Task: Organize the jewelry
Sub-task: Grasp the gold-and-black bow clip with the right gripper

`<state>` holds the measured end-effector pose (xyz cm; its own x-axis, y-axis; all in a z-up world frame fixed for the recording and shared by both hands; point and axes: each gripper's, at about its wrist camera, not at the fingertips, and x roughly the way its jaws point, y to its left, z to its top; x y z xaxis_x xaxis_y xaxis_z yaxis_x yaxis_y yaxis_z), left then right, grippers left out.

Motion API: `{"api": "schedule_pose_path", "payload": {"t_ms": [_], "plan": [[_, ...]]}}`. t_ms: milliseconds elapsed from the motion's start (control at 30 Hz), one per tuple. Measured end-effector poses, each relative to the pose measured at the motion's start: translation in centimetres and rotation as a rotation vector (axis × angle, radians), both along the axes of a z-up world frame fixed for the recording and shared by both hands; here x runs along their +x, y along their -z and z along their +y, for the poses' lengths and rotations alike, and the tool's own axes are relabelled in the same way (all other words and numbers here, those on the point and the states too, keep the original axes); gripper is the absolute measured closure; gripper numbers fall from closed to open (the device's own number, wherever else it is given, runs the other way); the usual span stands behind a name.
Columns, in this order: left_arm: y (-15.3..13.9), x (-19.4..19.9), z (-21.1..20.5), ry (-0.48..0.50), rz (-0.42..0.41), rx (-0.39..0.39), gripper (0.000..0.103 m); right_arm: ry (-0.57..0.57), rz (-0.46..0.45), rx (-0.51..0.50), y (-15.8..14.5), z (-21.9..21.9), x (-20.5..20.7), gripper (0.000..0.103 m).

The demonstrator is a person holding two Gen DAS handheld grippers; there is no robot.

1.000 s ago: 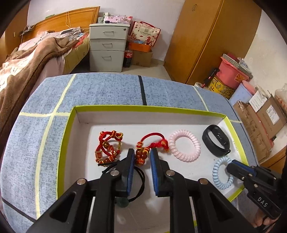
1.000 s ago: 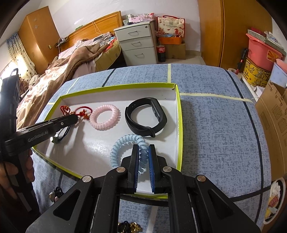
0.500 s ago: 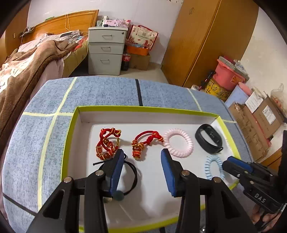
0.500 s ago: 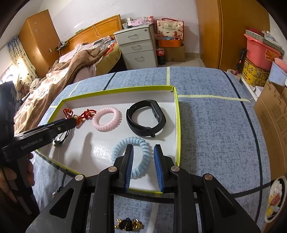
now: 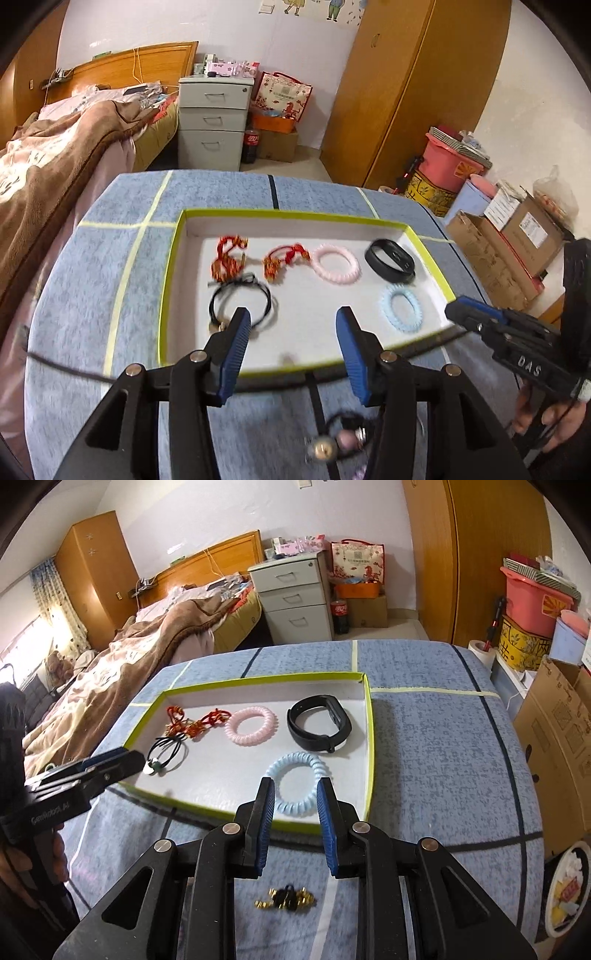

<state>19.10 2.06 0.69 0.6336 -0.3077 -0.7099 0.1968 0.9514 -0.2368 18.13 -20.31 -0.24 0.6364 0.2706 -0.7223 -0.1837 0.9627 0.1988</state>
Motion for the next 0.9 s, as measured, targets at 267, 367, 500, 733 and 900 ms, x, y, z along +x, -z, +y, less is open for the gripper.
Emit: {"api": "schedule_pose_path", "payload": {"t_ms": [267,367,500,733,900], "plan": [[-0.1,-4.4,1.3,-0.028,-0.034,-0.012,0.052,-0.031,-0.019,-0.01,0.0,0.4,-2.7,0.047],[0.0,-5.7,1.8,-0.028,-0.037,-0.023,0.05,-0.038,-0.013,-0.023,0.3,0.6,-3.4,0.047],[0.2,-7.4,2.5,-0.031,-0.044,-0.023,0.049,-0.044,0.001,-0.071,1.3,0.7,-4.3,0.047],[0.9,-9.5,3.4,-0.035,-0.042,-0.034,0.049,-0.057,0.045,-0.089,3.1,0.6,-4.6,0.047],[1.8,-10.6,4.3,-0.061,-0.024,-0.029,0.049,-0.048,0.067,-0.104,3.9,0.7,-4.4,0.047]]}}
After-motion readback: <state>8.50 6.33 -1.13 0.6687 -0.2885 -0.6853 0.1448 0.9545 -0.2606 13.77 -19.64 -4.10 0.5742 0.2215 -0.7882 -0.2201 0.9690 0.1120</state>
